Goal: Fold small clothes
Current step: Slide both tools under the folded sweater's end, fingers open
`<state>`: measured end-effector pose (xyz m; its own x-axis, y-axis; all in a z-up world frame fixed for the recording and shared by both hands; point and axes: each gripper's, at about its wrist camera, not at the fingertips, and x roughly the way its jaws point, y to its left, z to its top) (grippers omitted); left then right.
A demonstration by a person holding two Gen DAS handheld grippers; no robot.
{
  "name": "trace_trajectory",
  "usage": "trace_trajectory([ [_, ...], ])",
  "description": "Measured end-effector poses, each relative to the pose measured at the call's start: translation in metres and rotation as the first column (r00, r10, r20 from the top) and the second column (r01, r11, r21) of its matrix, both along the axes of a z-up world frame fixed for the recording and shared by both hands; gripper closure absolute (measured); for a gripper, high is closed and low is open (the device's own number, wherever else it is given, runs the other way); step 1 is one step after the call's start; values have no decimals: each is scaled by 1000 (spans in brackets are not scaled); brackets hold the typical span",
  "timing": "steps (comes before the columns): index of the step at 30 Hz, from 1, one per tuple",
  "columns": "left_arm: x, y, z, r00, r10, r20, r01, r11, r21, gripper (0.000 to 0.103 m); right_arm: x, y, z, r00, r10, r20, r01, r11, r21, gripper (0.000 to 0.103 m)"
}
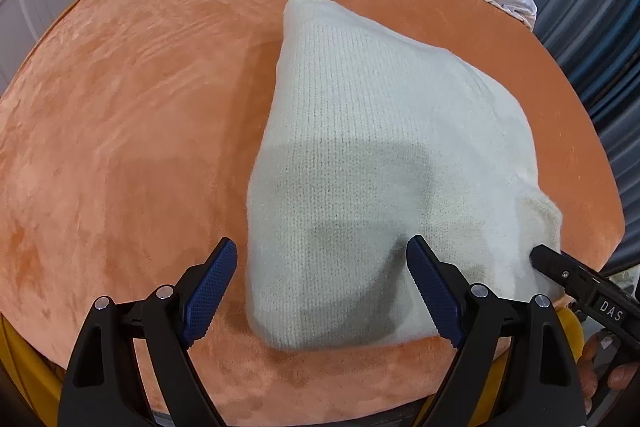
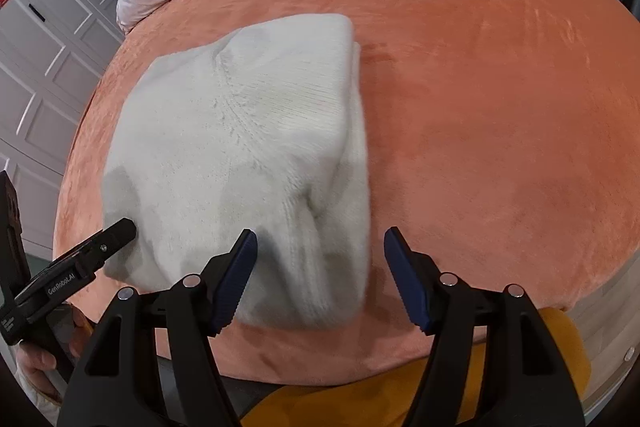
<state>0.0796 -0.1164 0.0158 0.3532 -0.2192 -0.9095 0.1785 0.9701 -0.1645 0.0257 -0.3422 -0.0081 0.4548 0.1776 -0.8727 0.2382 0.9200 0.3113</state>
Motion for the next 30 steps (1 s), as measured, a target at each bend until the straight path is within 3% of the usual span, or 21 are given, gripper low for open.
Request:
trace_trajectory([
  [11, 6, -2, -8, 1000, -12, -4, 12, 1000, 15, 16, 10, 1, -13, 1000, 19, -7, -19, 999, 44, 35],
  [18, 17, -7, -20, 1000, -18, -17, 18, 1000, -21, 10, 16, -13, -34, 1000, 19, -7, -18, 979, 205, 24],
  [25, 22, -12, -27, 999, -32, 4, 32, 999, -31, 5, 28, -16, -44, 999, 41, 28, -48, 939, 342, 23],
  [30, 25, -12, -30, 999, -37, 3, 38, 998, -52, 5, 40, -12, -46, 999, 33, 28, -41, 935, 353, 19],
])
